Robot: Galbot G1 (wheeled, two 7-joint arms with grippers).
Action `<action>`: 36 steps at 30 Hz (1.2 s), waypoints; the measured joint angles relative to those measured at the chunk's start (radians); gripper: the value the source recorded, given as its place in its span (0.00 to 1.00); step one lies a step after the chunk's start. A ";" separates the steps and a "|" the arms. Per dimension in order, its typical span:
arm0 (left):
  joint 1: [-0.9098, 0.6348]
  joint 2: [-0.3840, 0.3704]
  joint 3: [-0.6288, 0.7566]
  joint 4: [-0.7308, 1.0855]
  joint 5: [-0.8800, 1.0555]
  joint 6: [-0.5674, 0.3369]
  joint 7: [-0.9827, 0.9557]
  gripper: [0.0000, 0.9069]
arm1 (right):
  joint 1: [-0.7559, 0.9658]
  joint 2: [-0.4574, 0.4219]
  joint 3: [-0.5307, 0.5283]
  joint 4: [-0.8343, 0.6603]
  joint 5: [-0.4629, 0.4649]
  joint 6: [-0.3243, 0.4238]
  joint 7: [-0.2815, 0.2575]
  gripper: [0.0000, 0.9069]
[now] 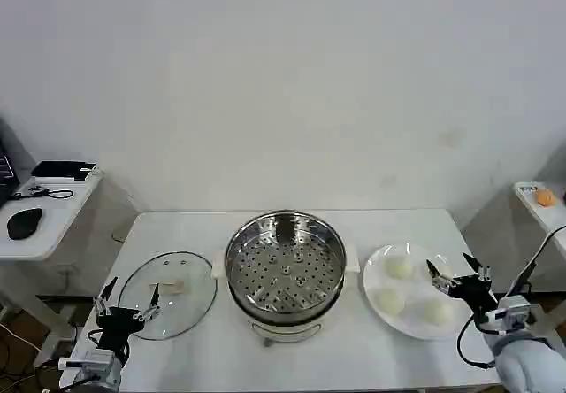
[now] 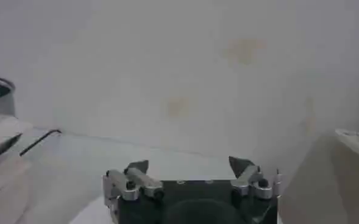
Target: Take steamed baozi put them in steamer then cover it.
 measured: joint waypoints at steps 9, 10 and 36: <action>0.016 -0.001 0.016 -0.020 0.018 0.000 0.003 1.00 | 0.091 -0.051 -0.019 0.002 -0.032 -0.052 -0.044 1.00; 0.017 -0.003 0.017 -0.023 0.020 0.000 0.003 1.00 | 0.107 -0.061 -0.023 -0.001 -0.040 -0.062 -0.057 1.00; 0.047 -0.019 0.009 -0.102 0.038 0.008 0.024 1.00 | 0.817 -0.328 -0.497 -0.355 -0.630 -0.126 -0.935 1.00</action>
